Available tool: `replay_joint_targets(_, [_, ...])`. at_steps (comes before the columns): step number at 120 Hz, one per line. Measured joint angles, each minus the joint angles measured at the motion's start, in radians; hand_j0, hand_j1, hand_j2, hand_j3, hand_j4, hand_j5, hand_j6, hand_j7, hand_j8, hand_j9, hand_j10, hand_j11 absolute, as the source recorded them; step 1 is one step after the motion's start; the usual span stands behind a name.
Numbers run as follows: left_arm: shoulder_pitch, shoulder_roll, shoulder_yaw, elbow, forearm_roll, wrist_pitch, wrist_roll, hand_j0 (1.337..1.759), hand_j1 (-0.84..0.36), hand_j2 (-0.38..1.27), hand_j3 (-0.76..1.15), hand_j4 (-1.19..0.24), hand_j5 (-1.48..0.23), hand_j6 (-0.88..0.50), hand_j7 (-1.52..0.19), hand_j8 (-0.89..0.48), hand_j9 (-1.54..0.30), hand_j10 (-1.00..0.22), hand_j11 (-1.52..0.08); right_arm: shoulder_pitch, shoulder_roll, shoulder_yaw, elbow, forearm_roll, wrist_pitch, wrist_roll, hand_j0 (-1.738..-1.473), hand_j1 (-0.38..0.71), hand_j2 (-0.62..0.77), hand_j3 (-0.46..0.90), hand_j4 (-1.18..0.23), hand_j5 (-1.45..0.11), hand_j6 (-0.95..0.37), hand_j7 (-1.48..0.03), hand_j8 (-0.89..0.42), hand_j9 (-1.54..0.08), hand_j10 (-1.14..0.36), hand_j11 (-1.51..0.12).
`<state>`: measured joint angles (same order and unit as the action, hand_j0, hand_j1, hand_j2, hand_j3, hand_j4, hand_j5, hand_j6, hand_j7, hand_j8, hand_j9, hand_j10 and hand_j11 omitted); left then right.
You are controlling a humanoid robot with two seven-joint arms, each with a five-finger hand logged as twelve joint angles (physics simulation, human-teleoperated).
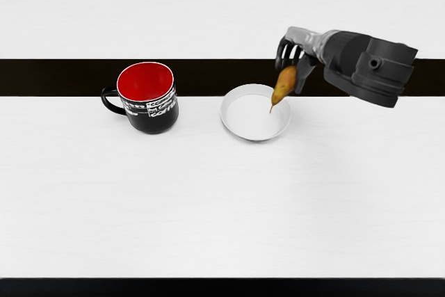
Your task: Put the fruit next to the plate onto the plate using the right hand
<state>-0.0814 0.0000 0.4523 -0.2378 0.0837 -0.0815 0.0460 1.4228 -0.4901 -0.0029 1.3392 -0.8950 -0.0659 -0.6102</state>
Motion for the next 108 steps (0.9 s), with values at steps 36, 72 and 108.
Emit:
replay_joint_targets(36, [0.000, 0.000, 0.000, 0.000, 0.000, 0.000, 0.000, 1.658, 0.35, 0.00, 0.00, 0.00, 0.00, 0.00, 0.00, 0.00, 0.00, 0.00, 0.00, 0.001, 0.108, 0.022, -0.109, 0.001, 0.030, 0.000, -1.658, 0.31, 0.55, 0.00, -0.74, -1.03, -0.56, -1.00, -0.54, -1.04, -0.74, -1.05])
replay_joint_targets(72, [0.000, 0.000, 0.000, 0.000, 0.000, 0.000, 0.000, 1.658, 0.35, 0.00, 0.00, 0.00, 0.00, 0.00, 0.00, 0.00, 0.00, 0.00, 0.00, -0.004, 0.169, 0.026, -0.183, -0.001, 0.045, 0.000, -1.658, 0.31, 0.54, 0.00, -0.74, -1.03, -0.56, -0.99, -0.53, -1.03, -0.73, -1.04])
replay_joint_targets(108, [0.000, 0.000, -0.001, 0.000, 0.000, 0.000, 0.000, 1.658, 0.35, 0.00, 0.00, 0.00, 0.00, 0.00, 0.00, 0.00, 0.00, 0.00, 0.00, 0.027, 0.188, 0.024, -0.188, 0.016, 0.063, -0.001, -1.658, -0.16, 0.12, 0.00, -0.20, -0.28, -0.16, -0.27, -0.16, -0.28, -0.20, -0.28])
